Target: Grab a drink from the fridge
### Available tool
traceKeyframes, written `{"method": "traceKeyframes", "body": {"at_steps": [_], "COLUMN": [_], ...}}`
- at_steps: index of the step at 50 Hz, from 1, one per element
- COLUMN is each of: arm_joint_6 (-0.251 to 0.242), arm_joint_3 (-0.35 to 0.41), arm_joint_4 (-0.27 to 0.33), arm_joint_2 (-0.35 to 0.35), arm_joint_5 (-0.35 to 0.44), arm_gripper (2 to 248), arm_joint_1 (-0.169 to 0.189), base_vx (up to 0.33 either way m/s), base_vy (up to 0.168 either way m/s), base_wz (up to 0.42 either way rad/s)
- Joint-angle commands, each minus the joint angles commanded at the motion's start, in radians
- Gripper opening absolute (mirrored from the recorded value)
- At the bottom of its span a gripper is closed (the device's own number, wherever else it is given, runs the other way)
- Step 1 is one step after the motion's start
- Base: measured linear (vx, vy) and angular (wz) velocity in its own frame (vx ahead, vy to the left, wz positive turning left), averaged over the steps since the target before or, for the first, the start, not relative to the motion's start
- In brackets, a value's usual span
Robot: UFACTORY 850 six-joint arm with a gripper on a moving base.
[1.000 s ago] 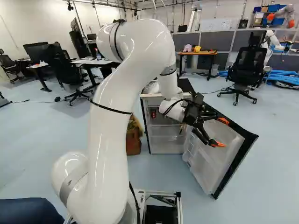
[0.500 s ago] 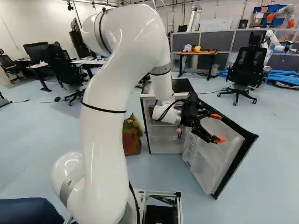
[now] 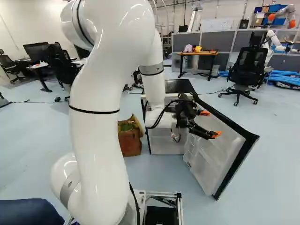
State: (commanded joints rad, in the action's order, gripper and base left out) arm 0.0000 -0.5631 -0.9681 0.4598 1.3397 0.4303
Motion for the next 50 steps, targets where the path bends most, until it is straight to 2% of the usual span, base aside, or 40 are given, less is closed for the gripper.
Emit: {"method": "traceKeyframes", "body": {"at_steps": [31, 50], "arm_joint_6": [0.0, 0.0], "arm_joint_3": [0.201, 0.221], "arm_joint_4": [0.326, 0.526], "arm_joint_2": [-0.144, -0.16], "arm_joint_5": [0.0, 0.0], "arm_gripper": [247, 247], "arm_joint_1": [-0.044, -0.048], "base_vx": [0.0, 0.0], "base_vy": [0.0, 0.0], "base_wz": [0.0, 0.0]}}
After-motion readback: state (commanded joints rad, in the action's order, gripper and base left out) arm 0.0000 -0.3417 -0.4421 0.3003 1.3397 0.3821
